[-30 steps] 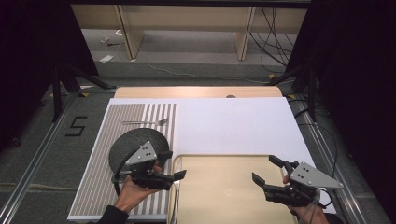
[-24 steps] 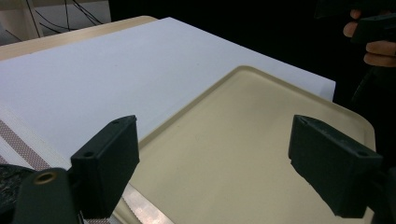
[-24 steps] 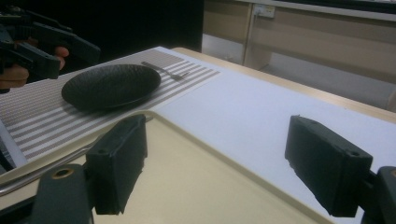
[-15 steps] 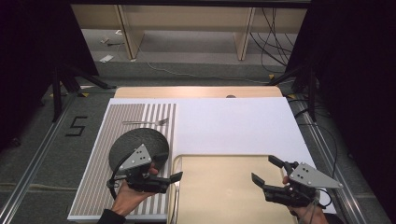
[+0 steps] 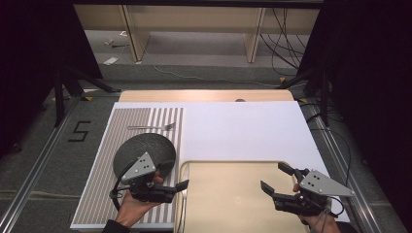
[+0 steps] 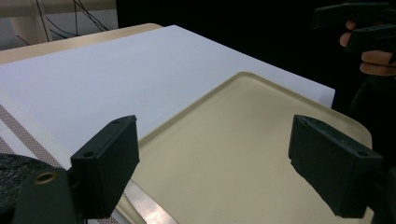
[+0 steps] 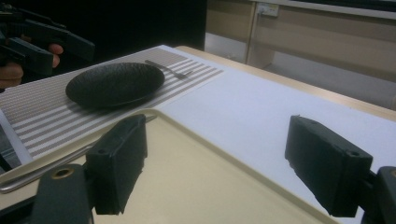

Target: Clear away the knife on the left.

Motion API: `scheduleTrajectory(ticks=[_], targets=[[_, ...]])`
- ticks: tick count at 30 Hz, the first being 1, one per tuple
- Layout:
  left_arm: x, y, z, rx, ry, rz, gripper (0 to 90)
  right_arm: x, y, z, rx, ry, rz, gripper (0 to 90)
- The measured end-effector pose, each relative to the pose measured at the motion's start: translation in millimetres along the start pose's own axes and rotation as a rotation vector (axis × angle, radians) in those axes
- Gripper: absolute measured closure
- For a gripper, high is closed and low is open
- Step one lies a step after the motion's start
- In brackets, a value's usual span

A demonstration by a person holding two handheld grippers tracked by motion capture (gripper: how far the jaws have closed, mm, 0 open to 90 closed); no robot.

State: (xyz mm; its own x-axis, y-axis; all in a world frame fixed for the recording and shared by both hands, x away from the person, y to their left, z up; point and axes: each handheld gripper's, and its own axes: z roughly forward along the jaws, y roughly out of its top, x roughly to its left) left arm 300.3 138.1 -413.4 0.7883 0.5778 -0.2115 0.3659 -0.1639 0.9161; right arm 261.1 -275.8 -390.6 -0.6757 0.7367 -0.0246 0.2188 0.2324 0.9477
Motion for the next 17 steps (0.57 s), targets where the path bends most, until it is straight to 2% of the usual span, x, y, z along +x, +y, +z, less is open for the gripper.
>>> scheduleTrajectory(ticks=[17], targets=[[0.6, -0.8, 3.3, 0.024, -0.004, 0.000, 15.8, -0.4, 0.2, -0.1, -0.002, -0.001, -0.001, 21.7]])
